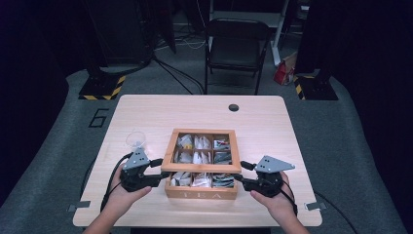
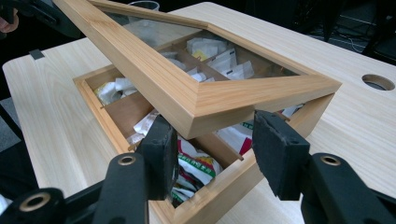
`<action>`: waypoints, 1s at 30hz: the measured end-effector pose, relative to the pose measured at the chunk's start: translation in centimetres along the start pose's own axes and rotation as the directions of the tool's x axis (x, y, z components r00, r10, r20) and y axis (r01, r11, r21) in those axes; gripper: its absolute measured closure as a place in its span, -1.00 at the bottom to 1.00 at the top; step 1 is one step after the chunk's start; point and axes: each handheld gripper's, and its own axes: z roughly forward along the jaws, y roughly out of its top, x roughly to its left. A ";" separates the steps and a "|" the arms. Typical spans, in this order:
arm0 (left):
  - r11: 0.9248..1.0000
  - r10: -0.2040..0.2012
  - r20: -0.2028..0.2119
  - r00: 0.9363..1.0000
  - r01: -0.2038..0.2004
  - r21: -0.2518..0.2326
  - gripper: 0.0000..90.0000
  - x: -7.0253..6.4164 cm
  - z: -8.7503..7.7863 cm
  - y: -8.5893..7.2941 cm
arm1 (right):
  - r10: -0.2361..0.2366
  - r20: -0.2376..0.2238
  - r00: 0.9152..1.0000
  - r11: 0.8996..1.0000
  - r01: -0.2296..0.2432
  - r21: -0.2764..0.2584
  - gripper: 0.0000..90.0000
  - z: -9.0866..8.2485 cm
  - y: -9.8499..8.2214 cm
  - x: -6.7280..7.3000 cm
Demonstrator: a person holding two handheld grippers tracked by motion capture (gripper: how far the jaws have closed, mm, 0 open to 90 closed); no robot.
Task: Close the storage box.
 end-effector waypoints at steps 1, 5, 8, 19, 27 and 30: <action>1.000 -0.004 0.003 1.000 0.004 0.000 0.06 0.0 0.1 -0.1 | -0.001 0.002 1.000 1.000 0.001 -0.002 0.12 0.1 -0.1 0.0; 1.000 -0.018 0.019 1.000 0.018 0.003 0.08 -0.2 0.3 -0.6 | 0.006 -0.005 1.000 1.000 -0.006 0.008 0.12 0.2 -0.6 0.1; 1.000 -0.014 0.022 1.000 0.014 0.014 0.08 -0.4 0.5 -0.8 | -0.001 -0.006 1.000 1.000 0.001 0.023 0.12 0.3 -0.8 0.2; 0.999 -0.030 0.033 0.999 0.029 0.021 0.09 -0.7 0.5 -1.4 | 0.014 -0.025 1.000 0.999 -0.013 0.047 0.12 0.3 -1.4 0.3; 0.999 -0.038 0.047 0.998 0.036 0.041 0.09 -1.0 0.6 -2.3 | 0.027 -0.032 0.999 0.997 -0.024 0.071 0.11 0.5 -2.2 0.7; 0.998 -0.037 0.044 0.998 0.035 0.048 0.09 -1.2 0.7 -2.6 | 0.030 -0.046 0.999 0.996 -0.026 0.087 0.12 0.7 -2.5 0.6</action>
